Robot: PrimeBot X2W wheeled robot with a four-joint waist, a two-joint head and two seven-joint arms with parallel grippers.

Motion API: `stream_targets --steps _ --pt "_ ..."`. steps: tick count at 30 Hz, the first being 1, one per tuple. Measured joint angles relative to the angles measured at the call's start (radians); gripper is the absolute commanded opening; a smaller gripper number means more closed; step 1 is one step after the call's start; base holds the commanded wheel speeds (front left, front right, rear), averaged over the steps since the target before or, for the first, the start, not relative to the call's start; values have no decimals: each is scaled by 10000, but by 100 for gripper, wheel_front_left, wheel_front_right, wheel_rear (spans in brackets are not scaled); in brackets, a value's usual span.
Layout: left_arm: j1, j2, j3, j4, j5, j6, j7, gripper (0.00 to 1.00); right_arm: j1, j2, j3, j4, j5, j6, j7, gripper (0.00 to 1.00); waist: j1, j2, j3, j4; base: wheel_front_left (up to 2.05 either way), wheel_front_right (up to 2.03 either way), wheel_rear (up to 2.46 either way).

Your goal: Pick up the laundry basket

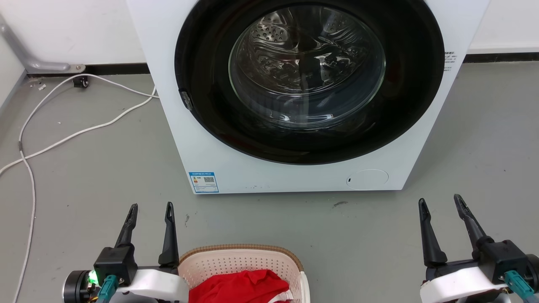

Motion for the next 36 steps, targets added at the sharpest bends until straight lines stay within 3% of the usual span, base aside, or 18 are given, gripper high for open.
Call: stream_targets --steps 30,36 --pt "0 -2 94 132 -8 8 -2 100 27 -2 -46 150 314 0 -2 100 0 0 51 16 0 0 0" --pt "-103 0 593 253 38 -234 -2 100 -205 -6 232 439 466 0 -6 100 0 0 203 28 0 0 0"
